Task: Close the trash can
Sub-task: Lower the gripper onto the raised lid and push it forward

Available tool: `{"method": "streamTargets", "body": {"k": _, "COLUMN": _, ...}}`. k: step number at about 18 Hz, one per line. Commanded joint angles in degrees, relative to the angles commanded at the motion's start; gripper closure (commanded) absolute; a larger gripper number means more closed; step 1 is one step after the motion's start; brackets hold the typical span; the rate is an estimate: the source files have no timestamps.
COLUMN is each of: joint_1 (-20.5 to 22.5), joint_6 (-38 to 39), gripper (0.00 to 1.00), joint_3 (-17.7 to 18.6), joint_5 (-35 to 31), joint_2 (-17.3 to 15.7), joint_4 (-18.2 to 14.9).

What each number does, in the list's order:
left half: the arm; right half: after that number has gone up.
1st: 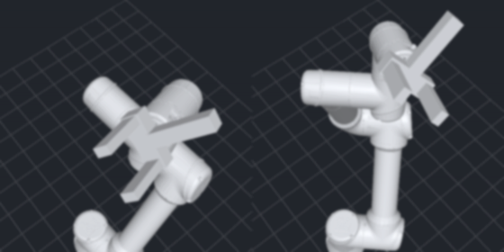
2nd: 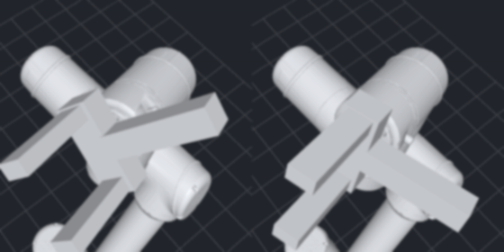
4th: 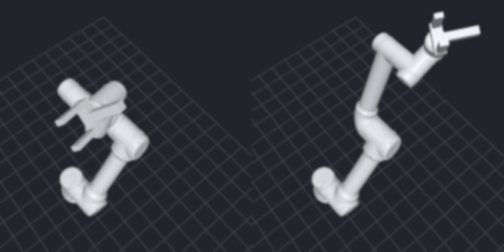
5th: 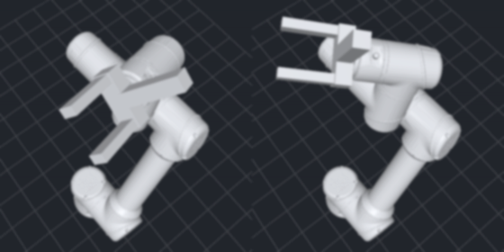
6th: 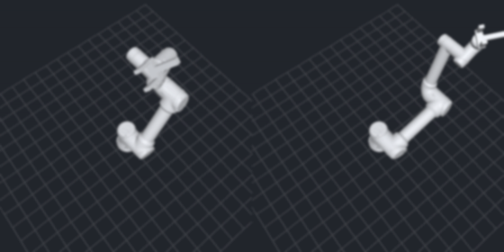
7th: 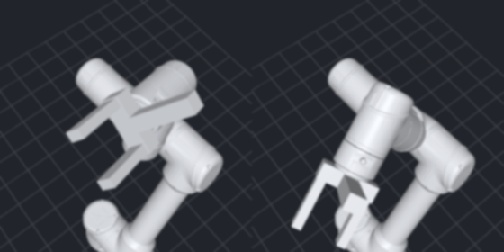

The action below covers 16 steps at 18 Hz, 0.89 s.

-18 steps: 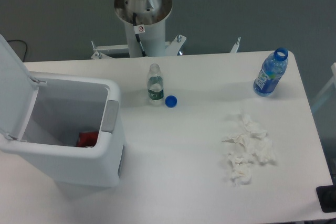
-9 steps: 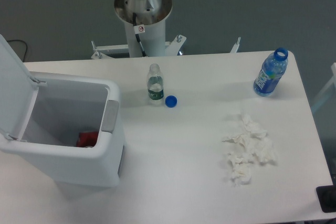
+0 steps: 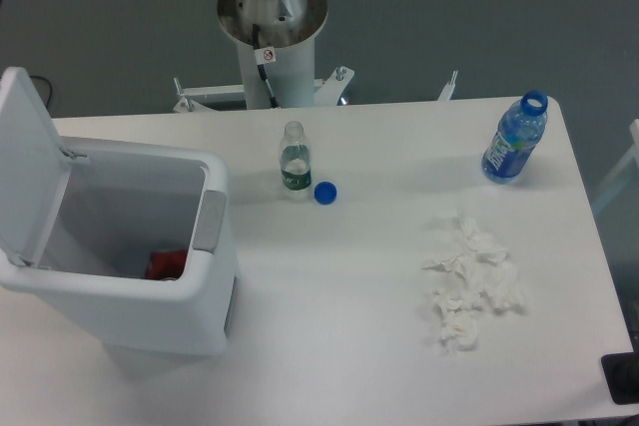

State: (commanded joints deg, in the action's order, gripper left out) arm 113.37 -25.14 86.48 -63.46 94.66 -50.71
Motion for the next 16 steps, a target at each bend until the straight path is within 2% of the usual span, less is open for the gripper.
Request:
{"method": "streamTargets", "body": {"k": 5, "joint_1": 3.4, "joint_6": -1.8, "gripper": 0.0, "joint_3": 0.0, "joint_5": -0.2, "joint_2": 0.3, "joint_4": 0.0}}
{"method": "streamTargets", "body": {"k": 11, "joint_1": 4.0, "joint_6": -4.3, "gripper": 0.0, "joint_3": 1.1, "joint_5": -7.5, "joint_2": 0.2, "joint_4": 0.2}}
{"method": "streamTargets", "body": {"k": 16, "joint_1": 5.9, "joint_6": -4.7, "gripper": 0.0, "joint_3": 1.3, "joint_5": -7.6, "joint_2": 0.1, "joint_4": 0.1}}
